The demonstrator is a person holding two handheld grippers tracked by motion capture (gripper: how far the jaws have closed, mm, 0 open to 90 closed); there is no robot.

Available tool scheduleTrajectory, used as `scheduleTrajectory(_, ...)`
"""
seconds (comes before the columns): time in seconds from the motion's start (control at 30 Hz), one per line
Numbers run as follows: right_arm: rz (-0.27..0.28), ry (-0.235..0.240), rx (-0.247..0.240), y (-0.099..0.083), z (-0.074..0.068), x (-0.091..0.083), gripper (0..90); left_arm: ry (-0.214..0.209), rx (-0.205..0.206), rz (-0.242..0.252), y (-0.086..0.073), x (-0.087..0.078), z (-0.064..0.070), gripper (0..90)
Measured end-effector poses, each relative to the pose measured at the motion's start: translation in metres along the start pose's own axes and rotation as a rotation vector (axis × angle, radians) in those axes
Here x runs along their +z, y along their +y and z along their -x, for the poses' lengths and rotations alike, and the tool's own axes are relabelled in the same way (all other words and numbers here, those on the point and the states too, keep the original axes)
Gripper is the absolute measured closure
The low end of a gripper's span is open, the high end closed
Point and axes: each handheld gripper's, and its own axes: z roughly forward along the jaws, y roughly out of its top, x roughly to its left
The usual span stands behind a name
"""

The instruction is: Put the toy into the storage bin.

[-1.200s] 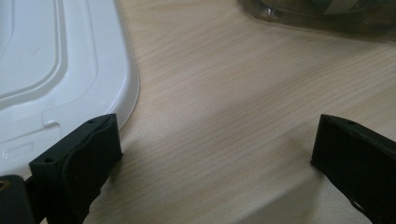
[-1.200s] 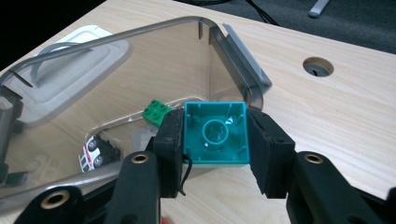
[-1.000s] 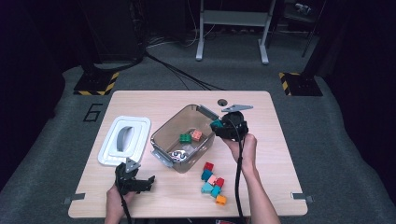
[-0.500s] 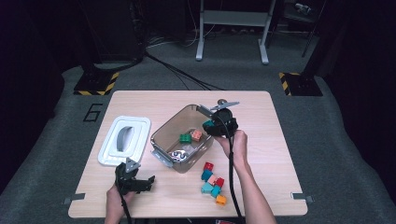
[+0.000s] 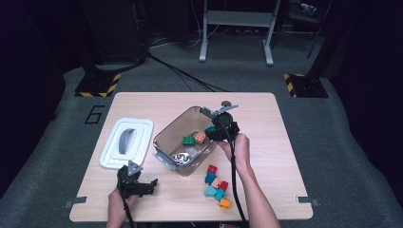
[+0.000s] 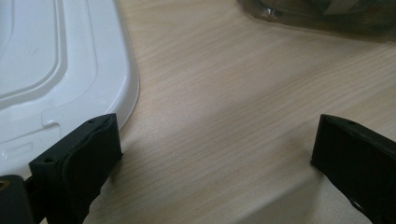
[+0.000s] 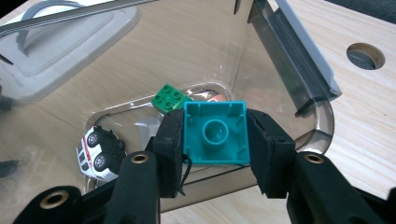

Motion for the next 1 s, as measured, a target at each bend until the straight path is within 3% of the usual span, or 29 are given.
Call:
scheduleTrajectory(0.13,-0.007,0.004,0.014,0.0,-0.002,0.0,57.7,0.0,0.0,0.0,0.0,0.0,0.0,1.3)
scheduleTrajectory(0.3,-0.001,-0.018,0.029,-0.003,-0.002,-0.004,43.0,0.0,0.0,0.001,0.0,0.0,0.0,1.3)
scheduleTrajectory(0.5,0.044,-0.005,0.043,-0.012,0.002,-0.02,29.1,0.0,0.0,0.001,0.0,0.0,0.0,1.3)
scheduleTrajectory(0.7,0.059,0.008,0.061,-0.033,0.006,-0.033,17.5,0.001,0.0,0.001,0.0,0.0,0.0,1.3)
scheduleTrajectory(1.0,0.004,0.019,0.075,-0.072,0.007,-0.032,13.5,0.002,0.001,0.003,0.0,0.0,0.0,1.3)
